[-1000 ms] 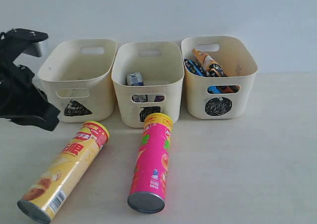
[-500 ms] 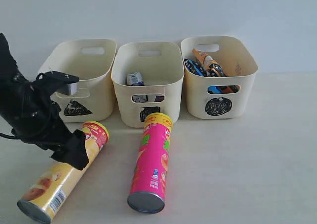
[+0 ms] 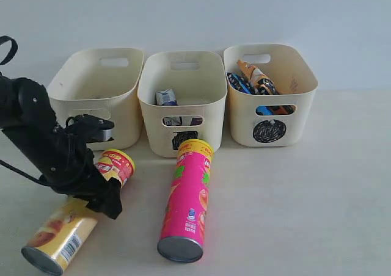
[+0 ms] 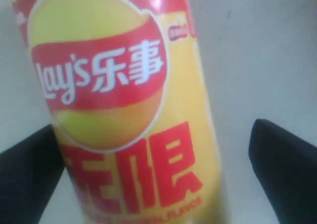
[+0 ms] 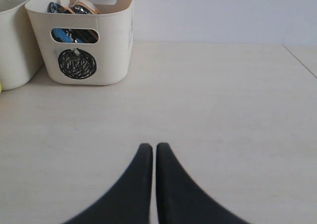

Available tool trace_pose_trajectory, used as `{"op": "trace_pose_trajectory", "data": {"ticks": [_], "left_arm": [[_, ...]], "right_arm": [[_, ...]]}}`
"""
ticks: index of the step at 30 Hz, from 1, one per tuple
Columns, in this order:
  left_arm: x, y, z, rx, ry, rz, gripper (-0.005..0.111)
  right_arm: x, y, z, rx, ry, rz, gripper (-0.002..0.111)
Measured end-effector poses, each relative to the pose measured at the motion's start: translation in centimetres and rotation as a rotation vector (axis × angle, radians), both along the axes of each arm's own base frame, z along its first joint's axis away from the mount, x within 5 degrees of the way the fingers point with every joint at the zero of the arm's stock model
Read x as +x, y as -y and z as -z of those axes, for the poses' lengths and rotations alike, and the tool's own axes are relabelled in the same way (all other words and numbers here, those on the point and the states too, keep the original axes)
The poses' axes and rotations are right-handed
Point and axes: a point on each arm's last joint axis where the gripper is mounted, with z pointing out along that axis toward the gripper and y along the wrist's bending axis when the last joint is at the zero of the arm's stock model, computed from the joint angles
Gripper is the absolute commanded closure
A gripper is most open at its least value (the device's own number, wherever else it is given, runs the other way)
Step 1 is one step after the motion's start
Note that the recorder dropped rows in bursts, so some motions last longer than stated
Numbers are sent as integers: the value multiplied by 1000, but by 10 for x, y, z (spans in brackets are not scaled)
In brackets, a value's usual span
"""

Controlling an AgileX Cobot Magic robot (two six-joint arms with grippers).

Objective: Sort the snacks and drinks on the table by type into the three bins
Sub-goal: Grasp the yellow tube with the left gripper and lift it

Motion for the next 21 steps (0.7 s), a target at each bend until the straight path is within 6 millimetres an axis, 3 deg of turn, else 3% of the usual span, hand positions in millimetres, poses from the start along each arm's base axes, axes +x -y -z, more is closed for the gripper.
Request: {"op": "trace_pose_trajectory", "data": {"ticks": [2, 3, 4, 9, 12, 16, 21], "left_arm": [[1, 0, 6, 7, -5, 1, 51], [2, 0, 7, 9, -4, 3, 82], [3, 0, 8, 12, -3, 5, 103], [2, 0, 8, 12, -14, 1, 102], [-1, 0, -3, 6, -15, 3, 102], [-8, -2, -46, -27, 79, 1, 102], [-16, -1, -93, -55, 51, 0, 102]], "right_arm": [[0, 0, 0, 0, 0, 0, 108], [0, 0, 0, 0, 0, 0, 108], [0, 0, 0, 0, 0, 0, 108], [0, 0, 0, 0, 0, 0, 108], [0, 0, 0, 0, 0, 0, 108], [0, 0, 0, 0, 0, 0, 108], [0, 0, 0, 0, 0, 0, 108]]}}
